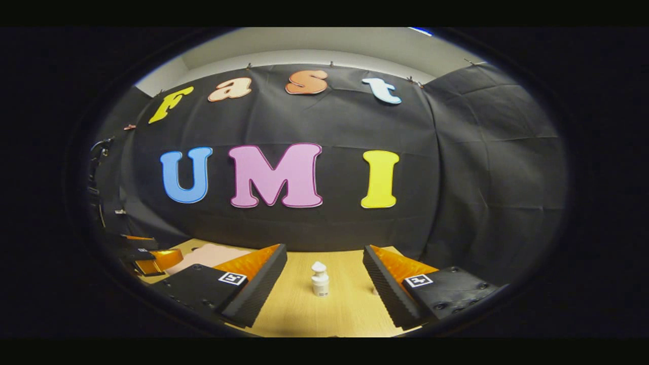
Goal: First open the suitcase, pack the skin care products into it, and then close the suitcase.
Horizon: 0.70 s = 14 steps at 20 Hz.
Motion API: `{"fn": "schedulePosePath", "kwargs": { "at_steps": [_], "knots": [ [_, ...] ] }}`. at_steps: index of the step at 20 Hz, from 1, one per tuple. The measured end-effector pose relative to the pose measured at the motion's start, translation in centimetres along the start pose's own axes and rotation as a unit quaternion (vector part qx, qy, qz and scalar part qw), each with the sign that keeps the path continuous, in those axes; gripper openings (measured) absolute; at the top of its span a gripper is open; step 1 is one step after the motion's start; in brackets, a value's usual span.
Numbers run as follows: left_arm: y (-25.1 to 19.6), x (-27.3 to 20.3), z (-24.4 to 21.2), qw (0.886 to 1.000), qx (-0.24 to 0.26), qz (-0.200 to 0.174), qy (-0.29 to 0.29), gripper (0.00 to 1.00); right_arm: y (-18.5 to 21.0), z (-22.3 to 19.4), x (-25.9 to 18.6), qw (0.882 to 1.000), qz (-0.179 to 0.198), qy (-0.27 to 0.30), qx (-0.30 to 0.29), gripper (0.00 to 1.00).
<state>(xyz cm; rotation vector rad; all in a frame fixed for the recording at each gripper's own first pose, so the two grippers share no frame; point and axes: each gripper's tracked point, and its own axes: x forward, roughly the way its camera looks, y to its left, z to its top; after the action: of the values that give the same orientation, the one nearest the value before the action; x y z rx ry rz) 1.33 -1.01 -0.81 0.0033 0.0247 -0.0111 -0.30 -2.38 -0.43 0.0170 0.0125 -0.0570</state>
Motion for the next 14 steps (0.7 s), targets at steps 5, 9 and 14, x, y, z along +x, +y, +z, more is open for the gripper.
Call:
{"fn": "schedulePosePath", "kwargs": {
  "at_steps": [5, 9, 14],
  "knots": [
    [-2.0, 3.4, -1.0, 1.0, 0.005, -0.011, 0.013, 0.98, -0.8, -0.1, 0.8, 1.0, 0.008, 0.003, -0.008, 0.96],
    [-4.7, 7.9, -3.0, 0.999, 0.018, -0.022, 0.032, 0.98, -1.8, -1.1, 1.7, 0.999, 0.021, 0.021, -0.011, 0.96],
    [-8.1, 13.4, -7.5, 0.996, 0.025, -0.038, 0.08, 0.98, -3.4, -4.3, 2.6, 0.998, 0.021, 0.052, -0.015, 0.96]
  ]
}}
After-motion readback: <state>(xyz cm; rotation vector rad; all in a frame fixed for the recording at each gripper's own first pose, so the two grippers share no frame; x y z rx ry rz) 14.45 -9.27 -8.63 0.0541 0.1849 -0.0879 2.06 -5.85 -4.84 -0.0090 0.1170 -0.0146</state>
